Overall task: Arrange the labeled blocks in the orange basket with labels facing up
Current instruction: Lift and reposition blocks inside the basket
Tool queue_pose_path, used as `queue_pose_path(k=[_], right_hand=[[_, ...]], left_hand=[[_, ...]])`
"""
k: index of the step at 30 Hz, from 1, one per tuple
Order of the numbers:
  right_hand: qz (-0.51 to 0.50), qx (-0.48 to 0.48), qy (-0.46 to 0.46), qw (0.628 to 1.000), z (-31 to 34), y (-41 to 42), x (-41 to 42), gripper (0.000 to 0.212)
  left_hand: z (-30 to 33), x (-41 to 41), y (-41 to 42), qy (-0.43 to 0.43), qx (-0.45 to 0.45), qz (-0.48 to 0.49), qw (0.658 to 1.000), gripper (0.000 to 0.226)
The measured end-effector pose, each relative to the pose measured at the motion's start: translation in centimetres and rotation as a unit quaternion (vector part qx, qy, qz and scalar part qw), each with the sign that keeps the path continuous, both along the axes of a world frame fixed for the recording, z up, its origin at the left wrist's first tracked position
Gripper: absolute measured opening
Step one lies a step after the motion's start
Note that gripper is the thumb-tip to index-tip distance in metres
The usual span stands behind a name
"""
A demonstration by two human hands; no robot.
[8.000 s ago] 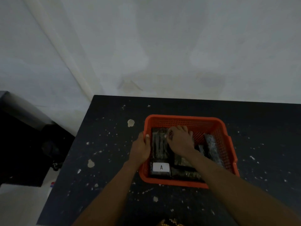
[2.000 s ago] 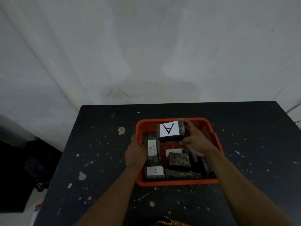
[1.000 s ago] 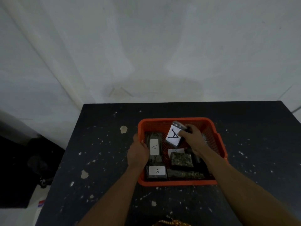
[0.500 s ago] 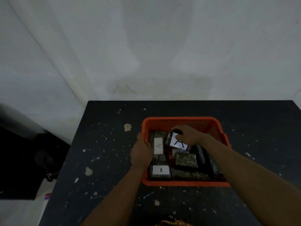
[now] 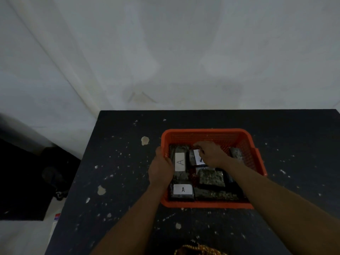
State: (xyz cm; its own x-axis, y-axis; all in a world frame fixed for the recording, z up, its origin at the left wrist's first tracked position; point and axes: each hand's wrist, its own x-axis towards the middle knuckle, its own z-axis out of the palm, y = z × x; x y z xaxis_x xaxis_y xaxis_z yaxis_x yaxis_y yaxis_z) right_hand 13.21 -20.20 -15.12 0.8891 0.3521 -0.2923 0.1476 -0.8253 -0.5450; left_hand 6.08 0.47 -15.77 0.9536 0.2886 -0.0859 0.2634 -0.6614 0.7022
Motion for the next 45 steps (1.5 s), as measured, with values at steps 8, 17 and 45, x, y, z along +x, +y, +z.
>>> queue_pose_path(k=[8,17,45], right_hand=[[0.123,-0.105,-0.085,0.983,1.1,-0.7,-7.1,0.052],[0.074,-0.102,-0.054,0.991,2.9,-0.7,-8.0,0.066],[-0.192,0.519,0.155,0.819,5.7,-1.5,-7.0,0.065]], left_hand=[[-0.1,0.2,0.1,-0.007,0.006,0.008,1.0,0.028],[-0.1,0.0,0.0,-0.001,0.006,-0.004,1.0,0.028],[0.0,0.1,0.1,0.006,-0.004,-0.006,1.0,0.029]])
